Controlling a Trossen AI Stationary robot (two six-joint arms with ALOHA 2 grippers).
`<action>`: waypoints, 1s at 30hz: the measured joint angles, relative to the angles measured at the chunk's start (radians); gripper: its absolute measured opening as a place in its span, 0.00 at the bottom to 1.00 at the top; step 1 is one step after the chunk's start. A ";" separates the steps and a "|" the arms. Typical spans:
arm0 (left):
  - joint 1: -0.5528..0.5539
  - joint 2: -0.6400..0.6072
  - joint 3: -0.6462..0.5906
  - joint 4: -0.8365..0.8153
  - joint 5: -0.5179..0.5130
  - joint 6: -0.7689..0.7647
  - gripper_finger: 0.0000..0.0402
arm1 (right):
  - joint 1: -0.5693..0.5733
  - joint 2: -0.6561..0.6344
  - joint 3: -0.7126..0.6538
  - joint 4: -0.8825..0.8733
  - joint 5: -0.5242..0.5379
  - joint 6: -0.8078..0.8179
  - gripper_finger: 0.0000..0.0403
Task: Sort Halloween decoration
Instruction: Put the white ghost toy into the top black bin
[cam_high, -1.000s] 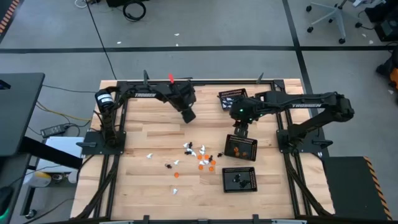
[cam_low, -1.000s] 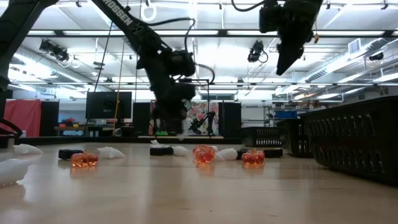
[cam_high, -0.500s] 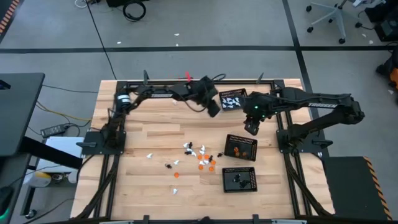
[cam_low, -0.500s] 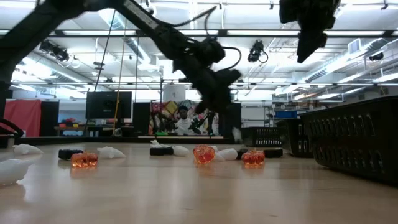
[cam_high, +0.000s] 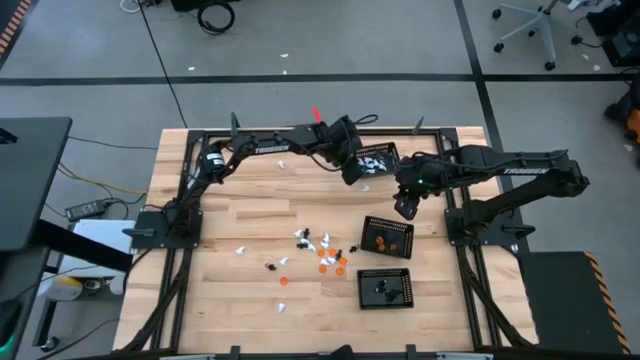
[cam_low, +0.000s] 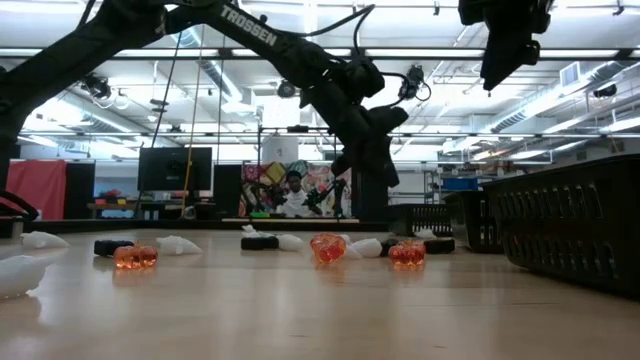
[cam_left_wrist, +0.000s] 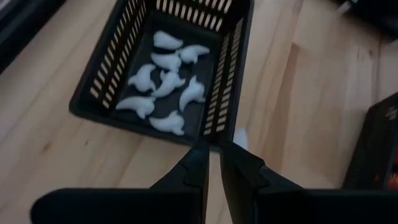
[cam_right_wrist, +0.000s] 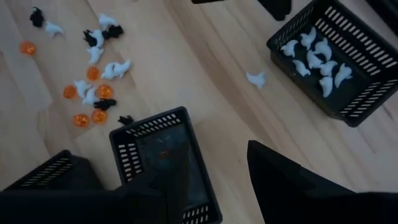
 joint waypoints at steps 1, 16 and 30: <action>0.000 0.000 0.000 -0.008 0.000 0.010 0.11 | 0.005 0.001 -0.001 0.001 0.013 0.001 0.41; -0.051 -0.188 -0.216 0.049 -0.090 0.182 0.09 | -0.063 0.060 -0.479 0.657 0.119 0.332 0.38; -0.048 -0.656 -0.862 0.413 -0.116 0.112 0.05 | -0.181 0.453 -0.350 0.756 0.116 0.454 0.39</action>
